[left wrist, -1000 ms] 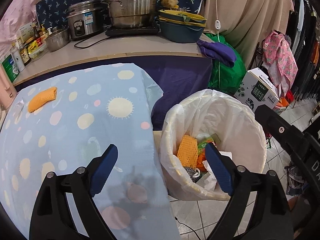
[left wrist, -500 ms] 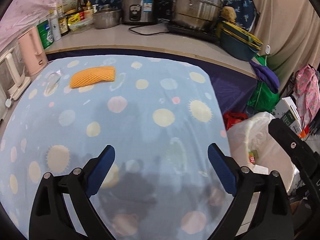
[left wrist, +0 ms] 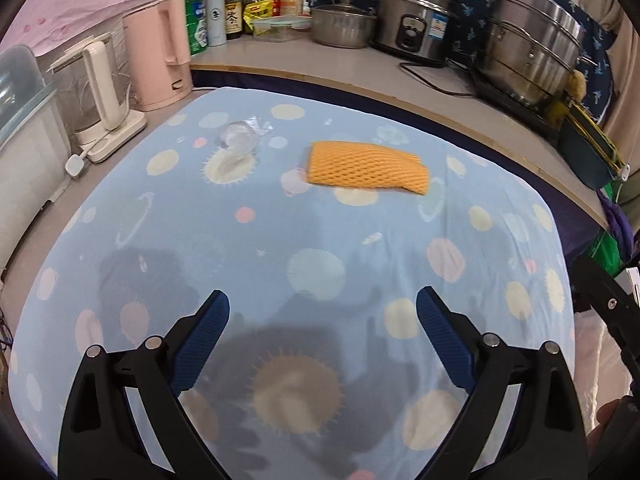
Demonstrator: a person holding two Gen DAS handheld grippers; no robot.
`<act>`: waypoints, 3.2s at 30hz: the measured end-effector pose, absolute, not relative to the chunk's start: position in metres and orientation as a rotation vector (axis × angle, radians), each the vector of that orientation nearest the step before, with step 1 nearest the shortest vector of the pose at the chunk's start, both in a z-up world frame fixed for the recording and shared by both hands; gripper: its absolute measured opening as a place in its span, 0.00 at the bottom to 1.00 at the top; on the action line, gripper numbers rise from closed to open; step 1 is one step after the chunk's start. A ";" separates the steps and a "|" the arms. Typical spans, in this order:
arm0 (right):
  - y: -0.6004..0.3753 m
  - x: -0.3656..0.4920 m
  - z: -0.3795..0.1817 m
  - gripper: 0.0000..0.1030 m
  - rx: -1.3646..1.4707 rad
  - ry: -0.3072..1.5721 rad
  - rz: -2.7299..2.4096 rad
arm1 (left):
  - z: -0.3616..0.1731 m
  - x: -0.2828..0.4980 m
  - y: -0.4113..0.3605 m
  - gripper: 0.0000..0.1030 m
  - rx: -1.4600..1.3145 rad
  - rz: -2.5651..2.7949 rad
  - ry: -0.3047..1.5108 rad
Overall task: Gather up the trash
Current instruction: 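Move both open tools back over the tablecloth toward the mesh and wrapper, then grasp the clear plastic wrapper with the left tool while the right tool grasps the orange mesh sleeve, then lift and carry the wrapper and mesh sleeve over the white bin with both tools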
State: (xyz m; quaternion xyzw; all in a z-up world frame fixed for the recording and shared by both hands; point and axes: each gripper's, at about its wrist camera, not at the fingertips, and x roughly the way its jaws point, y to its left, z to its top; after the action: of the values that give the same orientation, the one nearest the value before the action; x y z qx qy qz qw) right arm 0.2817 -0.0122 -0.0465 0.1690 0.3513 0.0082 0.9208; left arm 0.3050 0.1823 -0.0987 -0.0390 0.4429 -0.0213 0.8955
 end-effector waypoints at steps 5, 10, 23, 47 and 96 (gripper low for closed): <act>0.019 0.322 -0.054 0.72 0.317 0.747 0.060 | -0.108 0.335 0.219 0.88 -0.099 0.023 0.919; 0.046 0.361 -0.065 0.72 0.282 0.772 0.094 | -0.115 0.363 0.244 0.88 -0.121 0.075 0.921; 0.069 0.444 -0.094 0.72 0.251 0.823 0.118 | -0.127 0.443 0.266 0.88 -0.136 0.113 0.928; 0.059 0.466 -0.117 0.02 0.236 0.868 0.163 | -0.148 0.470 0.247 0.06 -0.095 0.031 0.974; 0.079 0.415 -0.109 0.09 0.124 0.871 0.216 | -0.147 0.348 0.254 0.05 -0.208 -0.027 1.029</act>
State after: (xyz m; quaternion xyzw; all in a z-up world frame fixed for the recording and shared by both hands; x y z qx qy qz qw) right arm 0.4147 0.0785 -0.1085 0.0600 0.4207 0.1043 0.8992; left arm 0.3480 0.2539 -0.1468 -0.0995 0.4914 -0.0130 0.8652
